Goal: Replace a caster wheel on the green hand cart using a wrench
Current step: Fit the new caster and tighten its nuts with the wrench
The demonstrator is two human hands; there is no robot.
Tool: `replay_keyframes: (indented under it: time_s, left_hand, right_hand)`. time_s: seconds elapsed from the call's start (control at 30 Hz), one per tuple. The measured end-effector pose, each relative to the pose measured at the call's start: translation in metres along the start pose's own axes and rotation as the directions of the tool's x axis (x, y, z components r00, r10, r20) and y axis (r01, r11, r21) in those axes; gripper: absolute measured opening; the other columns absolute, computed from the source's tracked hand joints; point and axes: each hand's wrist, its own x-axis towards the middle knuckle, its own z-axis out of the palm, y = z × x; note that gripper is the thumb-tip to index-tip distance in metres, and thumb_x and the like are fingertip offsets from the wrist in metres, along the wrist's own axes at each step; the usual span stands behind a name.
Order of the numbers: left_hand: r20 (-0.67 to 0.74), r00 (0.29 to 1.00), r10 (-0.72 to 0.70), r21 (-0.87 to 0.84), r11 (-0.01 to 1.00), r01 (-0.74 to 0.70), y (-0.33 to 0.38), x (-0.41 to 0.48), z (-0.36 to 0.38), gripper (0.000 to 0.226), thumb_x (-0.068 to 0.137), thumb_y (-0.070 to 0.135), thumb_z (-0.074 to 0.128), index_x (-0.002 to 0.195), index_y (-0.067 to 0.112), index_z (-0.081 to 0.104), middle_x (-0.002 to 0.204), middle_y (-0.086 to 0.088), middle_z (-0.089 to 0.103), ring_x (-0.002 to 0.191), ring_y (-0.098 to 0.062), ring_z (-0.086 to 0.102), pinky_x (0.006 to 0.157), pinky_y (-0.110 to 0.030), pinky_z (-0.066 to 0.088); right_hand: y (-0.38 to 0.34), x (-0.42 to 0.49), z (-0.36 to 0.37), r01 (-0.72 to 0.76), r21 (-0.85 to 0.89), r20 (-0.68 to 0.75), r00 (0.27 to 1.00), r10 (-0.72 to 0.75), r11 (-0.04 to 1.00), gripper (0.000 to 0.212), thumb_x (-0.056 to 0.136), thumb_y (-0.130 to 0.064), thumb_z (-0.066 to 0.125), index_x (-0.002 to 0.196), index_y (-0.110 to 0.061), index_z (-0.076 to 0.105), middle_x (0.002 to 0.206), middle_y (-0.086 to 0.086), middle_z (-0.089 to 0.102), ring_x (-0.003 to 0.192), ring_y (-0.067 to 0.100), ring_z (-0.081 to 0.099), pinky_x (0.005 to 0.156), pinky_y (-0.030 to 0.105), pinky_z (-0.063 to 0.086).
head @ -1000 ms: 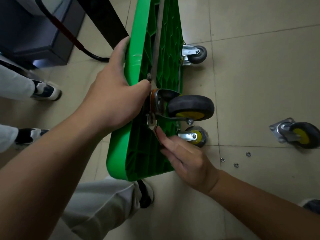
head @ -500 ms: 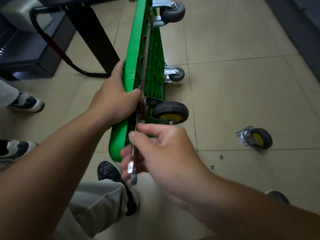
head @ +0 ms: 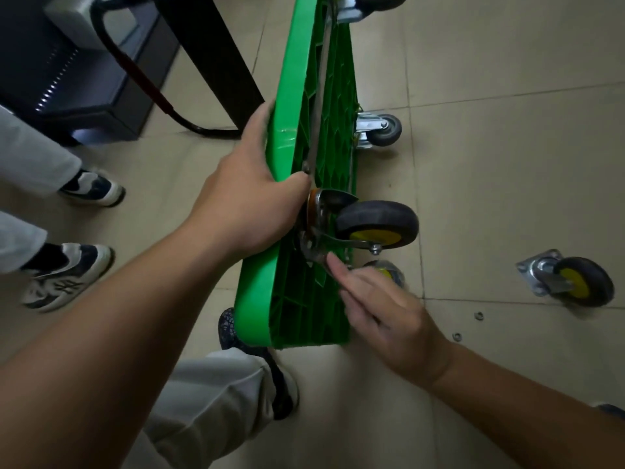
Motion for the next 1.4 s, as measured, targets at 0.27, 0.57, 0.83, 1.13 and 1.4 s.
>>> replay_keyframes:
  time_s: [0.27,0.57,0.83,1.13,1.4]
  left_hand:
    - [-0.012,1.0,0.01,0.015,1.0,-0.01,-0.003,0.001,-0.001,0.086,0.08,0.034,0.062,0.152,0.054,0.022,0.102,0.01,0.068,0.079,-0.02,0.071,0.076,-0.051,0.06]
    - [-0.03,1.0,-0.002,0.006,1.0,0.002,0.0,-0.002,0.0,0.088,0.072,0.042,0.059,0.15,0.057,0.021,0.113,0.01,0.065,0.09,-0.018,0.069,0.088,-0.047,0.057]
    - [0.014,1.0,0.0,-0.048,0.999,0.001,0.001,-0.004,-0.002,0.088,0.071,0.04,0.06,0.147,0.059,0.02,0.112,0.007,0.064,0.086,-0.022,0.071,0.084,-0.05,0.059]
    - [-0.006,1.0,0.004,0.009,1.0,-0.004,-0.004,0.0,-0.001,0.088,0.074,0.04,0.06,0.15,0.058,0.019,0.105,0.017,0.063,0.082,-0.02,0.069,0.082,-0.046,0.059]
    - [-0.005,1.0,0.012,0.026,1.0,-0.012,-0.004,0.001,-0.002,0.083,0.088,0.027,0.065,0.152,0.055,0.02,0.101,0.016,0.063,0.079,-0.02,0.07,0.077,-0.05,0.06]
  right_hand:
    - [0.027,0.007,0.019,0.009,0.116,0.111,0.994,-0.022,0.993,0.049,0.097,0.007,0.055,0.144,0.007,0.04,0.098,0.02,0.06,0.085,0.031,0.063,0.079,0.036,0.053]
    - [-0.099,0.003,0.004,-0.524,0.667,0.201,0.812,0.549,0.53,0.052,0.099,-0.007,0.059,0.144,-0.031,0.05,0.069,0.001,0.068,0.053,0.018,0.064,0.055,0.034,0.056]
    - [-0.13,-0.013,-0.01,-0.536,0.705,0.163,0.76,0.629,0.465,0.049,0.098,-0.007,0.059,0.138,-0.035,0.057,0.064,0.01,0.066,0.045,0.023,0.061,0.048,0.033,0.054]
    - [-0.009,0.01,0.0,-0.027,0.143,-0.006,1.0,0.029,0.989,0.046,0.095,0.008,0.057,0.14,0.007,0.046,0.087,0.013,0.056,0.072,0.024,0.057,0.07,0.032,0.051]
    - [0.026,0.01,0.01,-0.038,0.157,0.11,0.994,0.021,0.987,0.046,0.098,0.005,0.055,0.142,0.008,0.041,0.094,0.019,0.059,0.08,0.031,0.061,0.074,0.037,0.052]
